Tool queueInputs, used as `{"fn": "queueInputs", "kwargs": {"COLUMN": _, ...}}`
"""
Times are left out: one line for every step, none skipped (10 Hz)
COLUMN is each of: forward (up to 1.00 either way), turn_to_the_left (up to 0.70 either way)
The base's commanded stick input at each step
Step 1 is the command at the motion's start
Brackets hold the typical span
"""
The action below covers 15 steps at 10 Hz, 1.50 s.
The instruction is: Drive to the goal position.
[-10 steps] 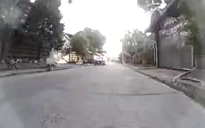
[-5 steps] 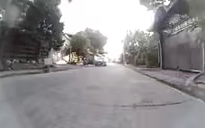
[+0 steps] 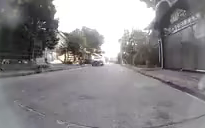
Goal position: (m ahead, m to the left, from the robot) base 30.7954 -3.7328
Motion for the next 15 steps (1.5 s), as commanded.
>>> {"fn": "queueInputs", "kwargs": {"forward": 1.00, "turn_to_the_left": -0.40}}
{"fn": "queueInputs", "kwargs": {"forward": 1.00, "turn_to_the_left": -0.40}}
{"fn": "queueInputs", "kwargs": {"forward": 1.00, "turn_to_the_left": -0.40}}
{"fn": "queueInputs", "kwargs": {"forward": 1.00, "turn_to_the_left": -0.39}}
{"fn": "queueInputs", "kwargs": {"forward": 1.00, "turn_to_the_left": 0.00}}
{"fn": "queueInputs", "kwargs": {"forward": 1.00, "turn_to_the_left": 0.00}}
{"fn": "queueInputs", "kwargs": {"forward": 1.00, "turn_to_the_left": 0.00}}
{"fn": "queueInputs", "kwargs": {"forward": 1.00, "turn_to_the_left": 0.00}}
{"fn": "queueInputs", "kwargs": {"forward": 1.00, "turn_to_the_left": 0.00}}
{"fn": "queueInputs", "kwargs": {"forward": 1.00, "turn_to_the_left": 0.00}}
{"fn": "queueInputs", "kwargs": {"forward": 1.00, "turn_to_the_left": 0.00}}
{"fn": "queueInputs", "kwargs": {"forward": 1.00, "turn_to_the_left": 0.00}}
{"fn": "queueInputs", "kwargs": {"forward": 1.00, "turn_to_the_left": -0.37}}
{"fn": "queueInputs", "kwargs": {"forward": 1.00, "turn_to_the_left": -0.16}}
{"fn": "queueInputs", "kwargs": {"forward": 1.00, "turn_to_the_left": 0.00}}
